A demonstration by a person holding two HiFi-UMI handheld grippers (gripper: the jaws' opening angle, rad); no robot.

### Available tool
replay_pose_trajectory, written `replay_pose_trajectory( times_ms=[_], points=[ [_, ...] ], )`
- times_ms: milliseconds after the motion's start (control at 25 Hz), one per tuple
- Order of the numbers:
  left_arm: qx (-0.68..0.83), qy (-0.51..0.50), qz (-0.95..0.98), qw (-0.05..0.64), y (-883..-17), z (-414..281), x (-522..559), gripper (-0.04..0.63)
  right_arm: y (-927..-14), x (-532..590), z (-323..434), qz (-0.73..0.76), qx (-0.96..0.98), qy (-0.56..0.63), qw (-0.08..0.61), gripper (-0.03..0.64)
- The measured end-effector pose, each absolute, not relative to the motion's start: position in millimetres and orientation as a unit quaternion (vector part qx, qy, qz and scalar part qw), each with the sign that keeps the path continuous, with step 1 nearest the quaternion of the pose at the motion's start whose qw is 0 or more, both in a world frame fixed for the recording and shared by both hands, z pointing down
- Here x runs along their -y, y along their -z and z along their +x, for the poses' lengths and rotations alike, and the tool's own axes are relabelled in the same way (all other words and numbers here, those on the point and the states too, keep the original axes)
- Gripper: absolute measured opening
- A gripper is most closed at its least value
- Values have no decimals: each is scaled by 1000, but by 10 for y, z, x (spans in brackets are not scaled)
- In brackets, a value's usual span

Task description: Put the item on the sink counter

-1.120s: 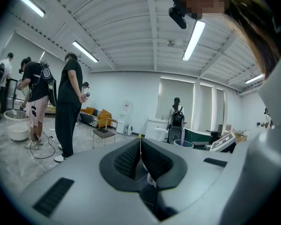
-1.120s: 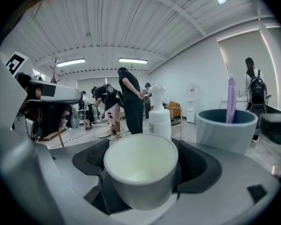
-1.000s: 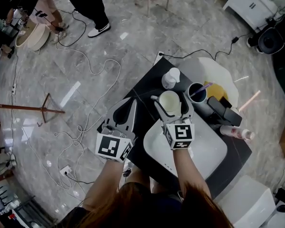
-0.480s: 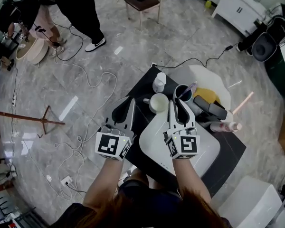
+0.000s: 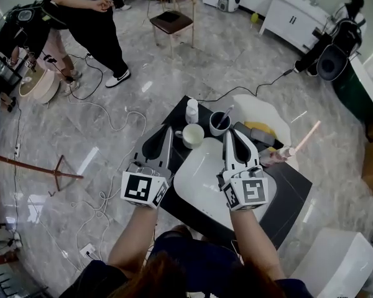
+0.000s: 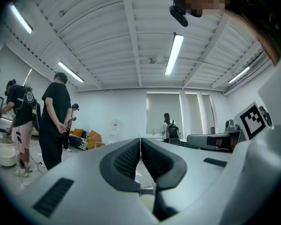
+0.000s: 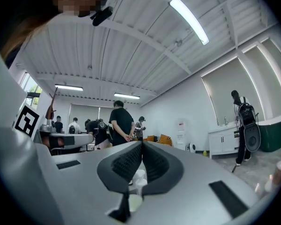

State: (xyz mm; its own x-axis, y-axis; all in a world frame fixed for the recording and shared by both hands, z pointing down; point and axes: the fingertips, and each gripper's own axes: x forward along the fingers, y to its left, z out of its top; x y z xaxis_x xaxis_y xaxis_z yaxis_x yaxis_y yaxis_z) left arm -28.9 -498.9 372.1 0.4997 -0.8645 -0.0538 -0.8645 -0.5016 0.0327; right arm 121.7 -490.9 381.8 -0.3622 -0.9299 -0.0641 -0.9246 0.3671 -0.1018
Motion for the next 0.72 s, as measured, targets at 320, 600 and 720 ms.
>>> replay_pose_trajectory(
  times_ms=[320, 600, 720],
  points=[
    [485, 31, 874, -13, -3419, -99, 4594, 23, -3357, 4437, 1471, -560, -825, 5, 79, 12],
    [474, 24, 880, -5, -3424, 77, 4307, 23, -3322, 4218, 1702, -579, -810, 34, 83, 10],
    [471, 23, 882, -4, -3452, 138, 4226, 23, -3335, 4155, 1758, -582, -808, 35, 78, 9]
  ],
)
